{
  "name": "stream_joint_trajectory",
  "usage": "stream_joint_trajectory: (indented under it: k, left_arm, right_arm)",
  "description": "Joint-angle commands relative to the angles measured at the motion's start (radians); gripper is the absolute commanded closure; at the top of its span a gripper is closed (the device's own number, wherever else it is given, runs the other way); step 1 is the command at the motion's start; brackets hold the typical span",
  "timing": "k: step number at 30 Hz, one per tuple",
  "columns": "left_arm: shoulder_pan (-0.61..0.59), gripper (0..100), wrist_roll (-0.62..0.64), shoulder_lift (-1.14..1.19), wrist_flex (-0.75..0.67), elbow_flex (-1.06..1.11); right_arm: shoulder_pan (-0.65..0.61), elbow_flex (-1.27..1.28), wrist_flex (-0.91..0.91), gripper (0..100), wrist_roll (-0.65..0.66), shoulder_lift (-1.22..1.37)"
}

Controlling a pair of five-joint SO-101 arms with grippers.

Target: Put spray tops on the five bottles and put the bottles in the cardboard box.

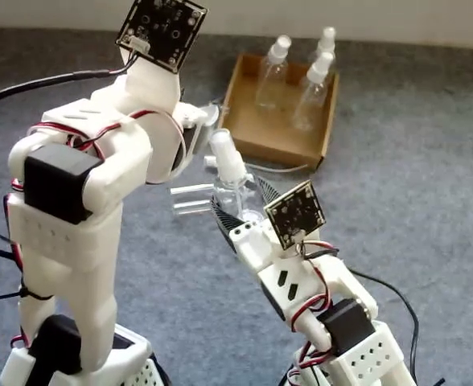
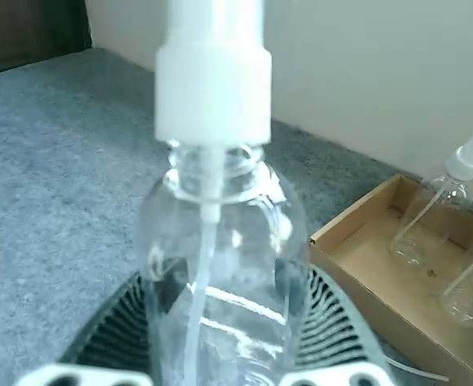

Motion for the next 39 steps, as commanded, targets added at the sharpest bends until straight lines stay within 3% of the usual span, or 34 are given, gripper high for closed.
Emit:
stream_joint_trajectory:
  k: [1, 9, 19, 25, 30, 39]
  left_arm:
    - [0.116, 84, 0.006, -0.005, 0.074, 0.002]
    - [0.12, 84, 0.005, -0.007, 0.077, 0.088]
    - [-0.047, 84, -0.02, -0.028, 0.078, -0.229]
    - [0.051, 84, -0.02, -0.025, 0.084, -0.3]
    - [0.128, 84, -0.02, -0.028, 0.092, -0.205]
    - [0.13, 84, -0.021, -0.031, 0.094, 0.041]
  right_arm:
    - [0.031, -0.012, 0.001, 99.5, 0.009, -0.021]
    - [0.054, -0.012, 0.001, 99.5, 0.009, -0.021]
    - [0.051, -0.012, 0.001, 99.5, 0.009, -0.019]
    - [0.051, -0.012, -0.001, 99.5, 0.011, -0.019]
    - [0.051, -0.012, -0.001, 99.5, 0.011, -0.019]
    - [0.056, -0.012, -0.001, 99.5, 0.011, -0.019]
